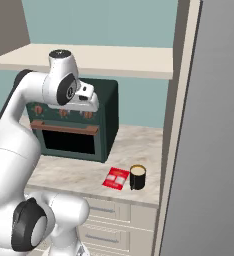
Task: Pick the mug from the counter and place it inside the microwave. Then close the microwave.
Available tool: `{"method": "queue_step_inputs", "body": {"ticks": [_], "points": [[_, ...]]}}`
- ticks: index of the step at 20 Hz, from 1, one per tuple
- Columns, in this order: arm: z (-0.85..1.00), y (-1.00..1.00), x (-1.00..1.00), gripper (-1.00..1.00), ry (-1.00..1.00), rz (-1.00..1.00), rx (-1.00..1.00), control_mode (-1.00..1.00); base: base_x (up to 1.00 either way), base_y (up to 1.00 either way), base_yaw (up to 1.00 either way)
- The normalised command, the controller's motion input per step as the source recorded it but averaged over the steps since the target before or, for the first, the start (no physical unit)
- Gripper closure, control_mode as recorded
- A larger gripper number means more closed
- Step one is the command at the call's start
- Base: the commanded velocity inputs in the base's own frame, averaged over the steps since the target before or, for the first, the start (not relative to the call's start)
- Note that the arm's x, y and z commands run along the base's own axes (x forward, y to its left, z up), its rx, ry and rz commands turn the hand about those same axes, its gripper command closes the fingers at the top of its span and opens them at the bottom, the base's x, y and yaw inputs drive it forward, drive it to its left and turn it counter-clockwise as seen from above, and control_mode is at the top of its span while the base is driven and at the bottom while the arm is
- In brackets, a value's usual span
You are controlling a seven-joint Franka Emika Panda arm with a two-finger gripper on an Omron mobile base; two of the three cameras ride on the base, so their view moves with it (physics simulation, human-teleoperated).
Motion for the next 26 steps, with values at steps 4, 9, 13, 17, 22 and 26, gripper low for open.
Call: {"method": "queue_step_inputs", "body": {"ticks": [4,9,13,17,22,26], "points": [[-0.02,0.0,0.0,-1.0,0.04,0.0,0.0,-1.0,0.0,0.0,0.0],[-0.13,-0.16,-0.18,-1.0,0.11,-0.02,0.0,-1.0,0.0,0.0,0.0],[-0.53,-0.48,-0.3,-1.0,0.1,-0.04,0.0,-1.0,0.0,0.0,0.0],[-0.75,-0.52,-0.22,-1.0,0.04,-0.02,0.0,-1.0,0.0,0.0,0.0],[-0.68,-0.25,-0.1,-1.0,0.0,-0.06,-0.04,-1.0,0.0,0.0,0.0],[-0.27,-0.37,0.0,-1.0,0.03,-0.18,-0.11,-1.0,0.0,0.0,0.0]]}}
